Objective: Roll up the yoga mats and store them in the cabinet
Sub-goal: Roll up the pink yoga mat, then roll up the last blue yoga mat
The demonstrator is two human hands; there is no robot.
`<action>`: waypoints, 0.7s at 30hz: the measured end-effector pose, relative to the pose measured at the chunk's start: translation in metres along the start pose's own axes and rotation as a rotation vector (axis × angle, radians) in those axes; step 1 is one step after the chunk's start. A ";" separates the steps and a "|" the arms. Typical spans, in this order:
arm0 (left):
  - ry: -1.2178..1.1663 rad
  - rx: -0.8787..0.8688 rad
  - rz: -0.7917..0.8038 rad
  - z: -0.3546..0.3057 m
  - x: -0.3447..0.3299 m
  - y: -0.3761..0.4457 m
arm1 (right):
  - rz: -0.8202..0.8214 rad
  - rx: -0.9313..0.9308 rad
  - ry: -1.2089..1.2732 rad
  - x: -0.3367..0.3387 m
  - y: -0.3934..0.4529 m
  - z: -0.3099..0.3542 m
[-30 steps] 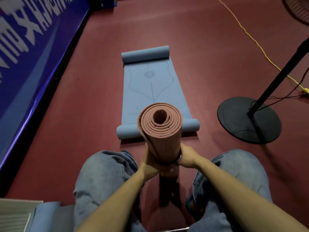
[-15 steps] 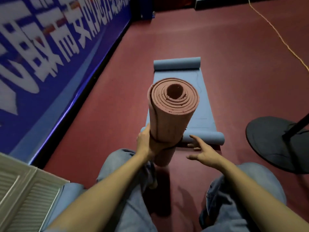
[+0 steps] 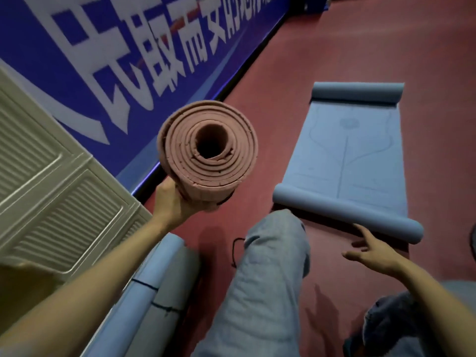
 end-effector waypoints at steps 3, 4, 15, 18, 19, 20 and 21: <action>0.012 0.103 0.033 0.028 0.031 -0.029 | 0.050 -0.023 -0.040 -0.005 0.000 -0.005; 0.029 0.122 0.058 0.035 0.039 -0.041 | 0.062 -0.028 -0.053 -0.005 0.000 -0.005; 0.637 0.537 0.350 0.119 0.107 -0.093 | 0.230 -0.070 -0.099 -0.026 -0.009 0.011; 0.878 0.603 0.508 0.158 0.099 -0.098 | 0.276 -0.084 -0.124 -0.035 -0.010 0.013; 0.937 0.627 0.553 0.174 0.093 -0.103 | 0.282 -0.094 -0.126 -0.036 -0.009 0.013; 0.985 0.643 0.591 0.185 0.087 -0.109 | 0.292 -0.100 -0.128 -0.036 -0.007 0.012; 1.009 0.648 0.617 0.194 0.078 -0.115 | 0.303 -0.102 -0.135 -0.036 -0.006 0.010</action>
Point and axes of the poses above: each hand's wrist, its own y-axis towards the middle knuckle, its own x-axis out of the back of the hand, z = x × y, the point moved 3 cm from there along y, towards the middle knuckle, and after that the axes turned 9 degrees about -z, right-handed, at the moved point
